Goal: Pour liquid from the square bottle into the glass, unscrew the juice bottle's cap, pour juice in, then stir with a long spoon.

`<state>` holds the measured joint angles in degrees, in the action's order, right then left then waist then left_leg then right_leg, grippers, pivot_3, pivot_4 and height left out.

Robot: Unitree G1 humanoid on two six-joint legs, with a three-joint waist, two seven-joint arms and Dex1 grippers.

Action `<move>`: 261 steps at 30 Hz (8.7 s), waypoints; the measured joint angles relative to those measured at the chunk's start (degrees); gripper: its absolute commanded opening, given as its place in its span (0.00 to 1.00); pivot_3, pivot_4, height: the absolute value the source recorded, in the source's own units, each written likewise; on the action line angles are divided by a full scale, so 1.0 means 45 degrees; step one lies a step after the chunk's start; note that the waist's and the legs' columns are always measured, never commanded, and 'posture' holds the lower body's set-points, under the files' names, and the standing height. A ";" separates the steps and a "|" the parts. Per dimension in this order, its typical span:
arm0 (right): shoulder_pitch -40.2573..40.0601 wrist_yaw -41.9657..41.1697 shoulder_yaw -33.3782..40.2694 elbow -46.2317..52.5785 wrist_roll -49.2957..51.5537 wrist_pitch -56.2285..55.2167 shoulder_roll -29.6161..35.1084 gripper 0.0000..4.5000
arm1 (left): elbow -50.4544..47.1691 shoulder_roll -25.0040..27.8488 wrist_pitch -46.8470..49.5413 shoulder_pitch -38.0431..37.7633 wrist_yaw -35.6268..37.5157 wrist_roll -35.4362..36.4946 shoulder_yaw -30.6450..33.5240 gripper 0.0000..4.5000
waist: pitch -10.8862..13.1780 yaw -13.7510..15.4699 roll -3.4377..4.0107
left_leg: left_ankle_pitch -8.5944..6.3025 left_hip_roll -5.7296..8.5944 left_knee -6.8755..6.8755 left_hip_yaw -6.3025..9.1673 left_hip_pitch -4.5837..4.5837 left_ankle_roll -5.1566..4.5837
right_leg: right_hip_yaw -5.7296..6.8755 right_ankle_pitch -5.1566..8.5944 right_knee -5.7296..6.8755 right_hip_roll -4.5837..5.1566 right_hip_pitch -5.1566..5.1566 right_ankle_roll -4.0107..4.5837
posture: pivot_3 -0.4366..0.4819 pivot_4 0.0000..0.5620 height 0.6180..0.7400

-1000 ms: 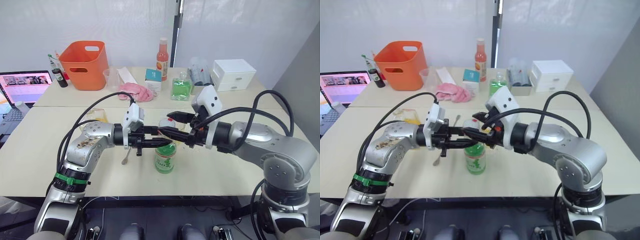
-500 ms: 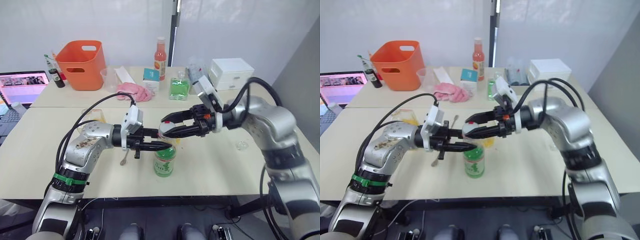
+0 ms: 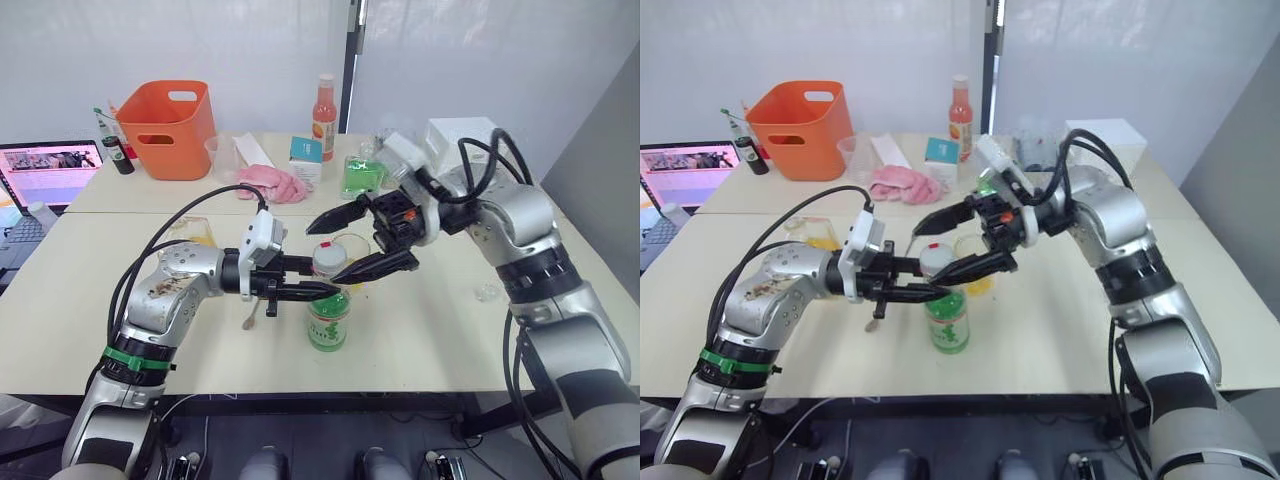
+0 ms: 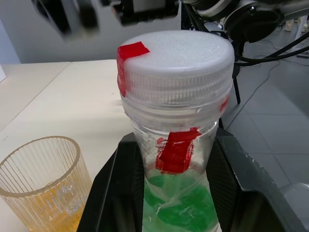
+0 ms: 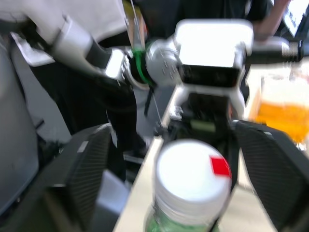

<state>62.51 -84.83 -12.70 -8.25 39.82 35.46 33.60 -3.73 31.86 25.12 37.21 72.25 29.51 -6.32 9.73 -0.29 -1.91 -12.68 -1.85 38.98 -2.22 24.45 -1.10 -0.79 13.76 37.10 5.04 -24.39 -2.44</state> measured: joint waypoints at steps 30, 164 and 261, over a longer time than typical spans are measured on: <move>-0.4718 1.3570 0.2970 1.0232 0.1942 0.6343 -0.0797 0.99 | -0.0129 0.0004 -0.0011 -0.0126 -0.0237 0.0001 0.0032 0.30 | 0.0000 -0.0075 0.0000 | 0.0001 0.0010 0.0003 0.0011 -0.0017 0.0001 | -0.0005 0.0002 -0.0008 0.0001 0.0015 -0.0001 | 0.48 0.27 0.79; -0.0306 -0.0116 -0.1058 0.0231 -0.2822 -0.0276 0.0101 0.77 | -0.0117 0.0117 -0.1090 -0.0075 -0.0336 -0.0463 -0.0287 0.30 | 0.0007 -0.0101 0.0013 | 0.0001 -0.0030 0.0003 -0.0058 -0.0035 0.0001 | -0.0019 0.0000 -0.0003 -0.0056 0.0020 0.0015 | 0.48 0.27 0.79; -0.7107 0.8114 0.4806 0.4969 -0.1848 0.3015 0.1281 0.38 | -0.0135 0.0268 -0.1136 -0.0172 -0.0230 -0.0530 -0.0021 0.30 | 0.0005 0.0173 0.0022 | 0.0000 0.0002 -0.0006 -0.0085 -0.0019 0.0002 | -0.0006 0.0001 -0.0017 -0.0008 0.0019 0.0011 | 0.48 0.27 0.79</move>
<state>30.53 -48.32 8.93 14.11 31.50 49.03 39.36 -4.34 33.06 20.01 36.44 71.21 27.13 -6.41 9.75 0.49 -1.81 -12.68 -1.84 38.95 -2.60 24.37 -1.09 -0.81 13.77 37.02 5.00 -24.31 -2.39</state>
